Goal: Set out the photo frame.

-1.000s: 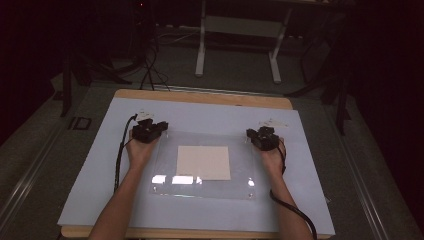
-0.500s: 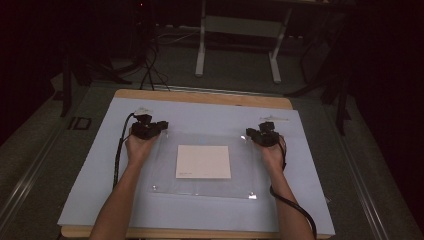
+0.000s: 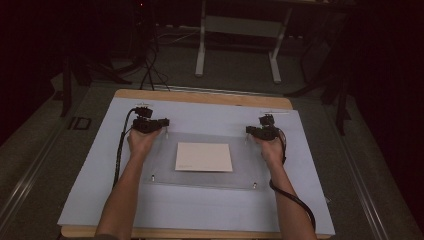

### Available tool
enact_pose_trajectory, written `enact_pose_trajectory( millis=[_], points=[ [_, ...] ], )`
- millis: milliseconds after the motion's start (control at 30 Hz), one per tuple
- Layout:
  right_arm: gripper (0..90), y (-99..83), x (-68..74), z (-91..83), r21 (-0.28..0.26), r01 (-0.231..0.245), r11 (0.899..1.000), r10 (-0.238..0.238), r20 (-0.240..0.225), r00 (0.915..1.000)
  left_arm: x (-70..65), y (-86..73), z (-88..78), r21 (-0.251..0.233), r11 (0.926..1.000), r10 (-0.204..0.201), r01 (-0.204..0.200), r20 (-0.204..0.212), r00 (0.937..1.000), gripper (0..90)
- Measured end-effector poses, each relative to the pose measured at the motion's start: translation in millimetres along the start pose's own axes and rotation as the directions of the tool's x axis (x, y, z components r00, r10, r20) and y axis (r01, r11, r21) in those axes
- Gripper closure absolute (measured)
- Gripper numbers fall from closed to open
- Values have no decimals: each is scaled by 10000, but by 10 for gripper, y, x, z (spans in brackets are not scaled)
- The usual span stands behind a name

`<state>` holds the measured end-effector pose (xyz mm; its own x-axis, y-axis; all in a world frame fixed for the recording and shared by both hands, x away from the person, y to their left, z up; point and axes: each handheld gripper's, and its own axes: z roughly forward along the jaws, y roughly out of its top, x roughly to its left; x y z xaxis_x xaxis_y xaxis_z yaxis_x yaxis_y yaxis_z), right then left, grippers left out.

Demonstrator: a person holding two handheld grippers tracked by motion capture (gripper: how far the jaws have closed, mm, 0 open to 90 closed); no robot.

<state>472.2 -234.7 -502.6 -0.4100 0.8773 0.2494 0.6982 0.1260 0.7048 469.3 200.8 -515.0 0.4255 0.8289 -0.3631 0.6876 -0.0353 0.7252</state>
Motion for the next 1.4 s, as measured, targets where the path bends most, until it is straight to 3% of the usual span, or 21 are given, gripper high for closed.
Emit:
enact_pose_trajectory(
  millis=[167, 333, 500, 667, 867, 1067, 1200, 1233, 1267, 1400],
  points=[
    [811, 21, 34, 4, 56, 16, 10000, -17, 295, 9996, 12, 5, 26, -64, 9993, -375, 375, -14, 9993, 830],
    [635, 74, 160, -64, 111, 873, 9961, -879, 947, 9916, 10, 15, 38, -8, 9985, -554, 554, -63, 9984, 830],
    [588, 117, 288, -174, -96, 1506, 9886, -1486, 1106, 9827, 11, 32, 53, 87, 9976, -690, 690, -104, 9976, 830],
    [588, 125, 362, -282, -344, 1678, 9852, -1652, 681, 9839, 11, 50, 66, 201, 9966, -799, 802, -138, 9967, 829],
    [608, 75, 493, -481, -751, 1677, 9830, -1722, -577, 9834, 19, 57, 87, 205, 9949, -981, 984, -139, 9951, 828],
    [693, 22, 583, -598, -752, 1712, 9824, -1804, -1405, 9735, 18, 75, 99, 325, 9944, -1001, 1007, -188, 9948, 829],
    [887, -35, 766, -721, -713, 2050, 9762, -2158, -2166, 9521, 34, 85, 115, 379, 9925, -1159, 1163, -104, 9932, 829],
    [896, -46, 810, -753, -762, 2142, 9738, -2261, -2284, 9469, 34, 88, 118, 403, 9925, -1147, 1150, -109, 9933, 828],
    [896, -46, 810, -753, -762, 2142, 9738, -2261, -2284, 9469, 34, 88, 118, 403, 9925, -1147, 1150, -109, 9933, 828],
    [900, -84, 1023, -916, -943, 2873, 9532, -3021, -2593, 9173, 43, 97, 127, 470, 9914, -1219, 1221, -77, 9925, 827]
  ],
)
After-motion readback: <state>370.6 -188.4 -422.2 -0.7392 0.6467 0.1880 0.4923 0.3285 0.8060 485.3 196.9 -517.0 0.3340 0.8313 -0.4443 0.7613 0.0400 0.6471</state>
